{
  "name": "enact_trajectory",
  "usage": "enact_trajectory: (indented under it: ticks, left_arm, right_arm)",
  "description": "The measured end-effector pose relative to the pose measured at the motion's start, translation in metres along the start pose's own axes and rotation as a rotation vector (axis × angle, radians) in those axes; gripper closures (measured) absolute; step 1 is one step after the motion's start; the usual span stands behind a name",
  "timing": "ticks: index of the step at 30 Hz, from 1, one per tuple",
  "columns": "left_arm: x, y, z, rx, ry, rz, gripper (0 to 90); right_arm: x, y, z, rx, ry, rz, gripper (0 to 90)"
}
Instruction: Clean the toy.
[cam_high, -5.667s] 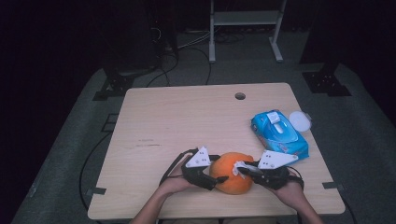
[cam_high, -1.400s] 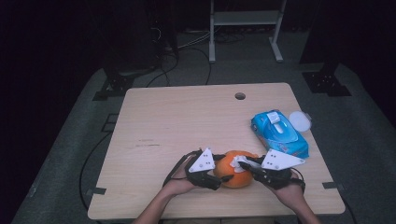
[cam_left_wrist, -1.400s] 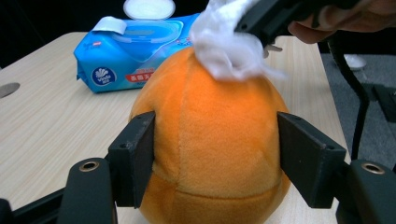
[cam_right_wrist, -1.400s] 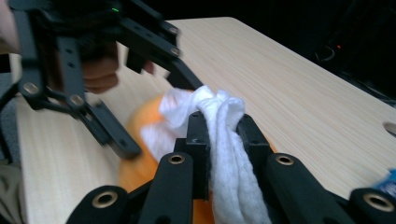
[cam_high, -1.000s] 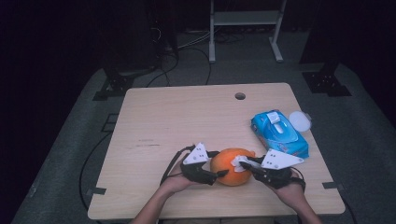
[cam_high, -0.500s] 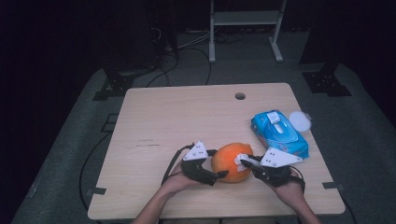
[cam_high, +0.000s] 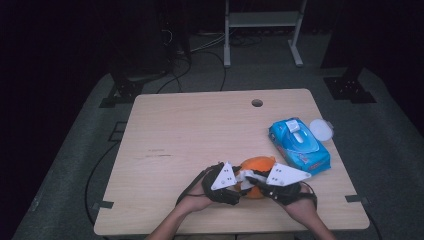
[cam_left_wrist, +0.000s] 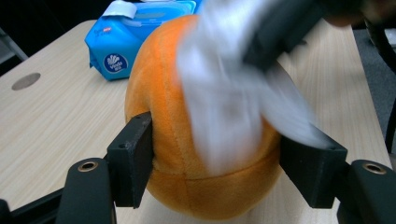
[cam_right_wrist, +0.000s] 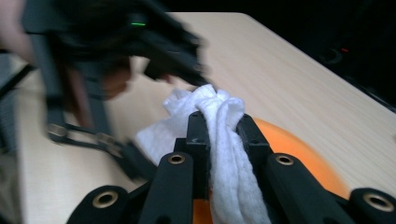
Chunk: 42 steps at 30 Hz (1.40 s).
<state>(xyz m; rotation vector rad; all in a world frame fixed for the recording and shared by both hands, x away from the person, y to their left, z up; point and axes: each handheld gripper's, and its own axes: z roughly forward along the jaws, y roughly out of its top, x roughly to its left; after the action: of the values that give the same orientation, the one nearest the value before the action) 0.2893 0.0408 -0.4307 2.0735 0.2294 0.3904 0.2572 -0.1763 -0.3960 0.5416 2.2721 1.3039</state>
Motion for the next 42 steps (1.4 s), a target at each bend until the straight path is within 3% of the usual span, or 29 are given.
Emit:
enact_trajectory:
  ticks: [2,4,5,6,7,9,11,12,15,18,20,22,24,25,27,28,29,30,33,35,37,38,40,42]
  left_arm:
    - [0.002,-0.002,0.0,-0.008,-0.009,-0.026,30.8]
    - [0.006,-0.001,0.0,-0.032,-0.037,-0.092,25.8]
    - [0.008,0.0,0.001,-0.057,-0.065,-0.166,23.6]
    - [0.009,0.002,0.002,-0.062,-0.068,-0.201,20.7]
    - [0.009,0.003,0.003,-0.061,-0.056,-0.21,21.0]
    - [0.004,0.004,0.004,-0.065,-0.022,-0.146,27.7]
    - [0.0,0.004,0.003,-0.061,-0.012,-0.107,32.4]
    - [-0.001,0.004,0.001,-0.057,-0.008,-0.086,33.4]
    - [0.002,0.001,0.0,-0.053,-0.017,-0.079,35.1]
    - [0.004,-0.003,-0.001,-0.056,-0.034,-0.091,34.7]
    - [0.005,-0.002,0.0,-0.06,-0.049,-0.11,30.5]
    - [0.007,0.0,0.003,-0.045,-0.077,-0.16,20.1]
    - [0.006,0.0,0.005,-0.042,-0.067,-0.169,17.4]
    - [0.003,0.001,0.004,-0.053,-0.057,-0.134,21.9]
    - [-0.003,0.004,0.003,-0.055,-0.026,-0.052,30.5]
    - [-0.006,0.007,0.001,-0.046,-0.007,-0.002,33.0]
    - [-0.006,0.008,-0.002,-0.042,0.007,0.029,35.3]
    - [-0.004,0.008,-0.005,-0.044,0.009,0.042,37.0]
    - [0.002,0.006,-0.009,-0.04,0.021,0.046,37.7]
    - [0.006,0.002,-0.01,-0.045,0.006,0.023,35.9]
    - [0.007,0.002,-0.007,-0.051,-0.026,-0.026,27.6]
    - [0.007,0.004,-0.005,-0.045,-0.034,-0.059,21.2]
    - [0.008,0.006,-0.003,-0.041,-0.04,-0.084,14.3]
    - [0.007,0.004,-0.003,-0.032,-0.034,-0.047,19.1]
  right_arm:
    - [-0.009,-0.003,-0.006,-0.002,-0.042,0.022,77.3]
    - [-0.017,-0.007,-0.011,0.003,-0.088,0.038,77.3]
    - [-0.018,-0.008,-0.012,0.0,-0.092,0.048,77.3]
    - [-0.016,-0.007,-0.012,-0.004,-0.095,0.052,77.3]
    - [-0.012,-0.006,-0.011,-0.004,-0.087,0.044,77.3]
    - [0.002,0.0,-0.004,-0.004,-0.035,0.004,77.3]
    - [0.013,0.006,0.002,0.01,-0.017,-0.053,77.3]
    - [0.013,0.006,0.003,0.012,-0.018,-0.056,77.3]
    - [-0.005,0.0,-0.003,0.002,-0.045,0.01,77.3]
    - [-0.021,-0.009,-0.014,0.008,-0.104,0.053,77.3]
    - [-0.024,-0.013,-0.017,0.013,-0.105,0.069,77.3]
    - [-0.022,-0.014,-0.017,0.018,-0.103,0.072,77.3]
    - [-0.016,-0.01,-0.013,0.005,-0.069,0.081,77.2]
    - [-0.011,-0.006,-0.011,-0.012,-0.03,0.096,77.2]
    - [0.002,0.003,-0.004,-0.008,0.015,0.045,77.1]
    - [0.008,0.007,-0.001,0.002,0.014,0.012,77.2]
    - [0.011,0.008,0.001,0.011,-0.002,-0.018,77.2]
    - [0.009,0.008,0.0,0.011,-0.017,-0.017,77.2]
    - [-0.008,0.001,-0.009,-0.008,-0.047,0.06,77.3]
    - [-0.022,-0.008,-0.015,-0.01,-0.07,0.114,77.3]
    - [-0.025,-0.013,-0.016,-0.01,-0.052,0.147,77.3]
    - [-0.023,-0.014,-0.014,-0.004,-0.053,0.146,77.2]
    - [-0.015,-0.009,-0.01,-0.004,-0.037,0.126,77.2]
    - [-0.003,-0.003,-0.004,-0.005,-0.012,0.084,77.1]
